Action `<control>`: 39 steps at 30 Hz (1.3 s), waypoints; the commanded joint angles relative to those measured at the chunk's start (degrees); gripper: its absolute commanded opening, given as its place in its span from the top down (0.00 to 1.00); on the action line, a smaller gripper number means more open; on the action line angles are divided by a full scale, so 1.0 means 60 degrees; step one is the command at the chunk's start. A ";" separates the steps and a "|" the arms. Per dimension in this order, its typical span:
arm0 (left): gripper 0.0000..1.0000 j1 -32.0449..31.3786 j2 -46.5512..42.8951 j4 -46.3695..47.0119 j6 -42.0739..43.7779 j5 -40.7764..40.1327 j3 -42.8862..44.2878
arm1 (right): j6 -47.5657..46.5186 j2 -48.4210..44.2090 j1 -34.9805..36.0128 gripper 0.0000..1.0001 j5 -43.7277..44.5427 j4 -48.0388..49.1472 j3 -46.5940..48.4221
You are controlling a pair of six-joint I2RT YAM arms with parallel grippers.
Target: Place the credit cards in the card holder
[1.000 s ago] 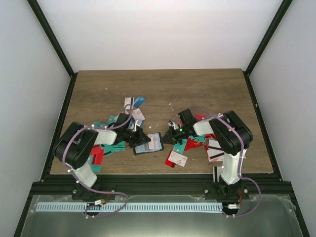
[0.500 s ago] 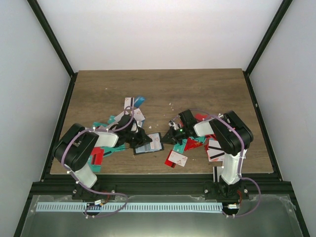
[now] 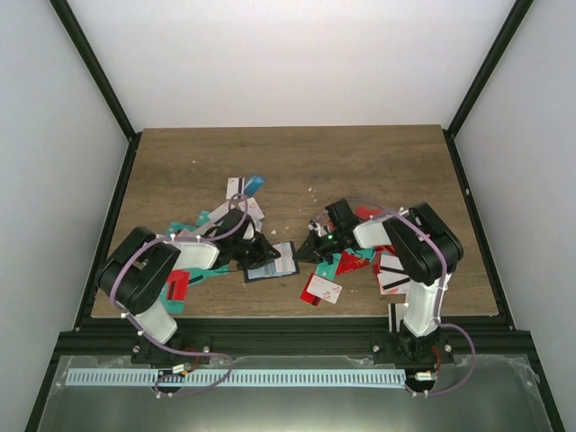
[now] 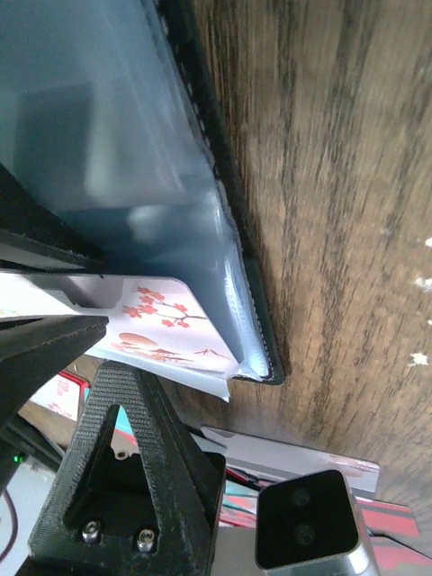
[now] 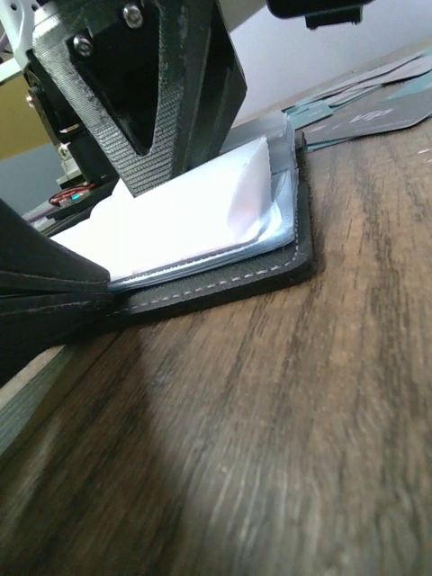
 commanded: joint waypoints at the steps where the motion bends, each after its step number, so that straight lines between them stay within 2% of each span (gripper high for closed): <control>1: 0.82 -0.0382 -0.0045 -0.1710 0.0180 -0.0772 0.0137 | -0.0192 -0.0180 0.0178 0.99 0.0753 -0.1372 -0.0004; 7: 0.68 -0.0375 -0.0741 -0.3100 0.0760 -0.1335 0.0625 | -0.0491 -0.0713 0.0167 0.98 0.1063 -0.1880 0.0273; 17: 0.26 -0.0360 -0.2200 -0.5913 0.2001 -0.2064 0.1767 | -0.0902 -0.1411 0.0175 0.91 0.1312 -0.2319 0.0656; 19: 0.22 -0.0342 -0.2442 -0.6374 0.2478 -0.2065 0.1921 | -0.0975 -0.1481 0.0177 0.89 0.1299 -0.2331 0.0684; 24: 0.22 -0.0264 -0.2759 -0.7640 0.3716 -0.3191 0.1998 | -0.1045 -0.1619 0.0188 0.77 0.0989 -0.2113 0.0540; 28: 0.32 -0.0114 -0.2612 -0.8069 0.4540 -0.3830 0.1864 | -0.1074 -0.1627 0.0178 0.67 0.0862 -0.2098 0.0523; 39: 0.49 -0.0019 -0.1885 -0.8674 0.5536 -0.5304 0.2050 | -0.1259 -0.1736 0.0178 0.62 0.0908 -0.2518 0.0524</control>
